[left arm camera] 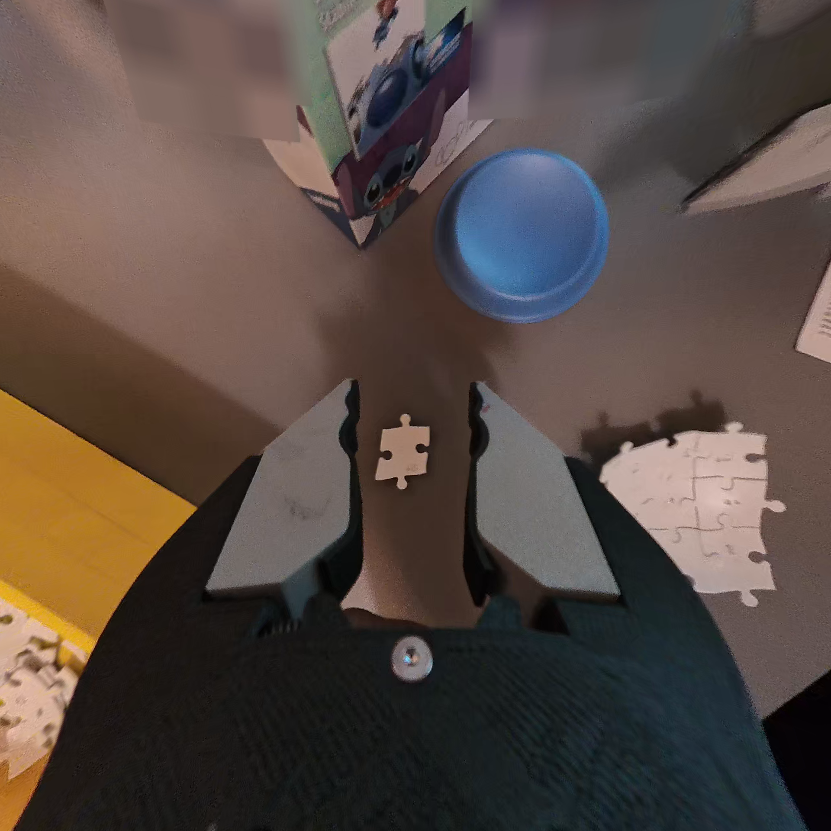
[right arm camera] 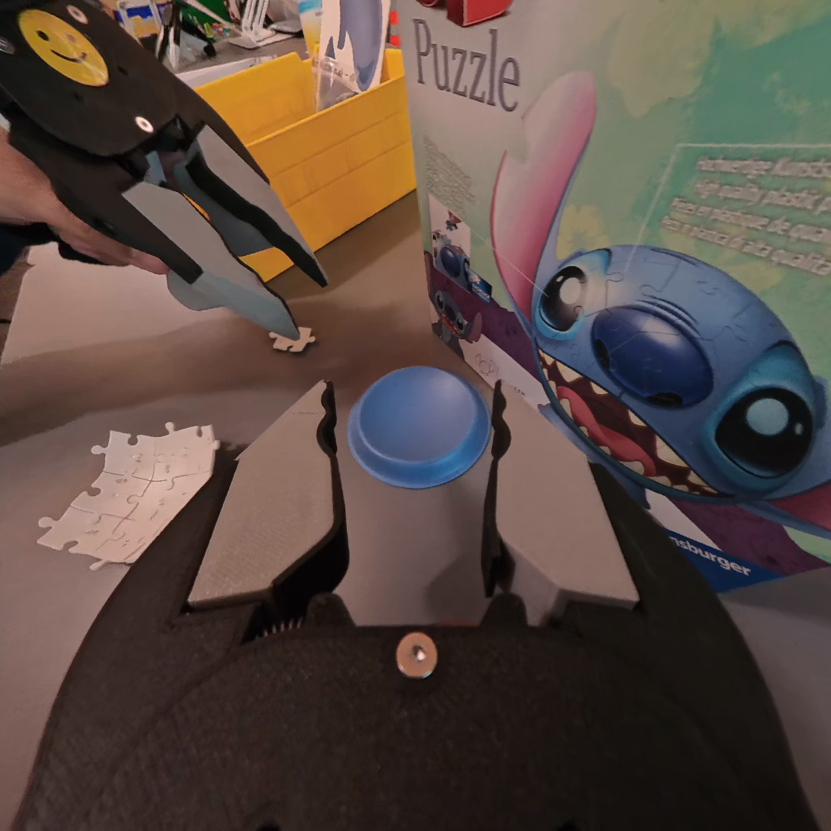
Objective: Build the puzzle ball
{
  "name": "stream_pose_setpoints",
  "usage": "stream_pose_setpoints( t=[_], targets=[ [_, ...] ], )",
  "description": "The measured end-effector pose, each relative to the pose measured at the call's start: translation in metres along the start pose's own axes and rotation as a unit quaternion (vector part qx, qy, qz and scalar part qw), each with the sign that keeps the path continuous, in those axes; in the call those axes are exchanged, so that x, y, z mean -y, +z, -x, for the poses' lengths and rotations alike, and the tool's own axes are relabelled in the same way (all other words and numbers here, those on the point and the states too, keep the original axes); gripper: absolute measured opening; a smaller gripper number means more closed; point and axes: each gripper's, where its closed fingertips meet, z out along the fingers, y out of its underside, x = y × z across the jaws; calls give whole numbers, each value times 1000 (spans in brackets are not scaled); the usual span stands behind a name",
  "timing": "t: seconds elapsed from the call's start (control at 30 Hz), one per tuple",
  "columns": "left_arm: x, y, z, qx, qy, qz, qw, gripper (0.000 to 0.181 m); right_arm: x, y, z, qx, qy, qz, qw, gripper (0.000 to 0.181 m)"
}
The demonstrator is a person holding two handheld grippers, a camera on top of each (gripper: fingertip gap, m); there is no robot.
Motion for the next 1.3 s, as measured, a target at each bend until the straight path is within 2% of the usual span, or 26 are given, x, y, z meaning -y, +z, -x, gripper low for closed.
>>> stream_pose_setpoints(
  t=[0.23,0.4,0.6,0.7,0.77,0.8,0.97,1.07,1.2,1.3],
  targets=[
    [-28,18,17,14,-12,105,994,52,2,-5,-9,5,28,-11,1000,66],
    [-37,23,12,-8,-26,120,992,46,5,-8,-9,3,27,-17,999,66],
    [-45,19,9,-13,-7,143,990,61,5,-7,-7,5,24,-14,1000,66],
    [-44,19,11,-14,-3,139,990,56,6,-7,-7,6,25,-15,1000,65],
    [-39,21,15,-9,-6,119,993,24,8,-9,-7,3,23,-24,999,64],
    [-36,23,15,-8,-5,109,994,17,10,-9,-7,3,23,-27,999,64],
    [-34,23,15,-8,-9,83,996,16,11,-8,3,17,18,-24,999,65],
    [-31,22,10,-20,-31,42,998,16,9,-4,9,19,12,-16,1000,67],
    [-11,10,5,-39,-78,-64,994,15,10,-1,24,44,14,-11,999,69],
    [20,-13,-2,-76,-127,-177,973,16,10,5,43,80,28,-15,996,69]
  ],
)
